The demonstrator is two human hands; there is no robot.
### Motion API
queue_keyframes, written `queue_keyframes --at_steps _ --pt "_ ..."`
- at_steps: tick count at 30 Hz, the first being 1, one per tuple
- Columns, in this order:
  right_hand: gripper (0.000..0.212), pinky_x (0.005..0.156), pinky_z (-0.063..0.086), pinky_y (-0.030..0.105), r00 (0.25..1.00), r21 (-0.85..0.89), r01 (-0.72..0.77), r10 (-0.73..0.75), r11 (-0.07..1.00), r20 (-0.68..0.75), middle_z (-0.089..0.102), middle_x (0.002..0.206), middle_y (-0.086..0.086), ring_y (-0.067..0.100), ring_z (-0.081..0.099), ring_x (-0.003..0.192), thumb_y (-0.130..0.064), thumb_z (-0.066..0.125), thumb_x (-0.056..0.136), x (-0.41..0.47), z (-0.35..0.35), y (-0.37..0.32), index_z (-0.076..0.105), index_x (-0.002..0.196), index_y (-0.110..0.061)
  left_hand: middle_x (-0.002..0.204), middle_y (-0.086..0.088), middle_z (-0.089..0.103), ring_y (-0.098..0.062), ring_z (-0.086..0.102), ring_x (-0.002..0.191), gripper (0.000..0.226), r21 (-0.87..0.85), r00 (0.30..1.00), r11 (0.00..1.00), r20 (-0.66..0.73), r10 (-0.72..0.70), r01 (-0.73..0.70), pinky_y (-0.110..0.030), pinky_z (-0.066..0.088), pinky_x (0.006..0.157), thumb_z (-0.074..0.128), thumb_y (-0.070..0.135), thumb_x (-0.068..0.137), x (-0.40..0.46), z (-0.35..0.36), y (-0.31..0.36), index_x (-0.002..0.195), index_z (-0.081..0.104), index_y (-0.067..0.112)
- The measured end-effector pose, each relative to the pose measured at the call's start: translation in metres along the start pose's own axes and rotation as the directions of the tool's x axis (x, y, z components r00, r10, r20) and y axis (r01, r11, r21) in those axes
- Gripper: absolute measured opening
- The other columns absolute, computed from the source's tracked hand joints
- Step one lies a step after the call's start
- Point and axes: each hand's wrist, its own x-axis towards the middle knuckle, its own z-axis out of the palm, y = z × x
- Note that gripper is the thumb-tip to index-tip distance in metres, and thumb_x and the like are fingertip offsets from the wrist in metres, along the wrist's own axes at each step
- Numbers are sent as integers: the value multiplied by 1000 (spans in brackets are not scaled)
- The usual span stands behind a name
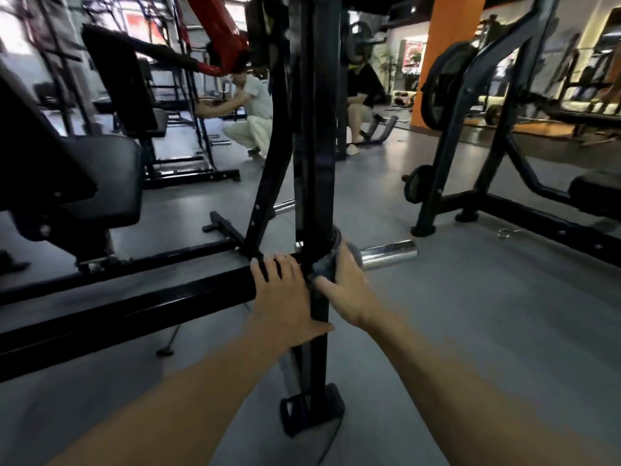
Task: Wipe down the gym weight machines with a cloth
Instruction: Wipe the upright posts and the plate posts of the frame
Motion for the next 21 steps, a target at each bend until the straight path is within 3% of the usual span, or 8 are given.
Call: queue_keyframes --at_steps 3,7,12,16,19,21 --pt "87 100 49 44 994 -141 44 -29 989 108 56 117 -7 16 55 112 -40 71 63 17 -14 19 32 140 -31 162 -27 13 -47 15 148 146 36 999 999 -6 -34 34 -66 7 119 53 96 61 -1 -3 3 156 6 -5" --pt "103 112 31 34 972 -435 192 -109 880 208 49 138 6 24 47 130 -40 78 72 48 -21 32 22 154 -11 164 -26 7 -45 11 150 148 51 1000 998 23 -21 19 -64 3 121 53 96 62 -3 -7 4 157 3 -5" --pt "104 117 23 39 954 -580 207 -32 788 298 45 144 5 27 40 138 -57 79 74 62 -23 46 27 153 -13 166 -27 -4 -44 -2 154 139 54 997 998 77 14 -19 -61 -2 123 44 92 71 -4 -12 -1 157 -6 -6" --pt "80 113 27 34 959 -562 270 -166 782 230 59 130 1 22 52 126 -39 83 77 57 -24 53 42 141 -13 167 -24 -9 -39 -9 155 135 16 991 1000 131 17 -19 -56 -6 124 19 88 62 -6 -20 -5 157 -11 -4" --pt "61 110 32 33 976 -529 217 -172 821 132 65 120 2 22 57 121 -17 80 79 46 -19 41 49 131 -13 166 -23 -13 -37 -12 155 129 17 984 999 171 47 -50 -54 -3 125 45 82 79 -9 -27 -10 157 -12 -3" --pt "46 105 39 37 985 -507 159 -174 847 18 66 118 10 29 59 117 -4 71 83 33 -14 31 53 125 -6 166 -22 -15 -36 -13 155 125 6 979 998 195 66 -68 -51 -4 126 51 76 83 -10 -31 -13 157 -12 -2"
